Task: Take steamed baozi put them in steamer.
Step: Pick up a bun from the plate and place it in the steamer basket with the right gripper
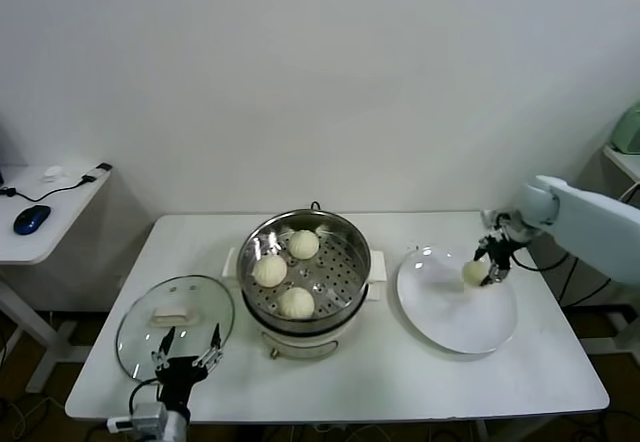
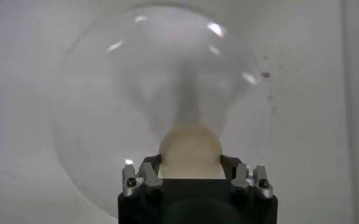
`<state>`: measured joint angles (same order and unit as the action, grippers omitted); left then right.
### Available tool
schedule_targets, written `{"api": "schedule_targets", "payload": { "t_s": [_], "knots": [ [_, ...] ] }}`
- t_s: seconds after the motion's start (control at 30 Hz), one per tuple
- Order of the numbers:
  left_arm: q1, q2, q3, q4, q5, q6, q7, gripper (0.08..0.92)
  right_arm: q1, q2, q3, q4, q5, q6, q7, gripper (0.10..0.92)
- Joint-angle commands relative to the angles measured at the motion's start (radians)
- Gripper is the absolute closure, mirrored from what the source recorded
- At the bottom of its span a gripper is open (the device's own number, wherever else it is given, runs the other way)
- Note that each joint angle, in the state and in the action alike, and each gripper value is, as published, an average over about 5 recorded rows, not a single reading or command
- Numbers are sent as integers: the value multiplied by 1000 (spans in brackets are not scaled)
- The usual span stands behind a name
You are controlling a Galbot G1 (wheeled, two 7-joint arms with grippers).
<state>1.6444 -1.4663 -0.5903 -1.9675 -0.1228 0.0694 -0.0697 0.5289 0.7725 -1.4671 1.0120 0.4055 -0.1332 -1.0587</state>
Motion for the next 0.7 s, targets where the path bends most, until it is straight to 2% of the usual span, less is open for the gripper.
{"api": "schedule_targets", "payload": {
  "t_s": [0.03, 0.17, 0.33, 0.47, 0.7],
  "knots": [
    [1, 2, -5, 10, 0, -9, -3, 177, 644, 124, -441, 310, 459, -66, -5, 355],
    [0, -2, 0, -4, 0, 0, -1, 177, 725, 228, -431, 437, 619, -145, 54, 355],
    [-2, 1, 1, -15, -2, 7, 2, 177, 662, 366, -334, 486, 715, -238, 144, 355],
    [-7, 2, 1, -18, -8, 12, 4, 177, 567, 454, -287, 475, 730, -288, 204, 355],
    [-7, 7, -3, -32, -21, 18, 6, 177, 396, 542, -286, 410, 655, -335, 278, 355]
  ]
}}
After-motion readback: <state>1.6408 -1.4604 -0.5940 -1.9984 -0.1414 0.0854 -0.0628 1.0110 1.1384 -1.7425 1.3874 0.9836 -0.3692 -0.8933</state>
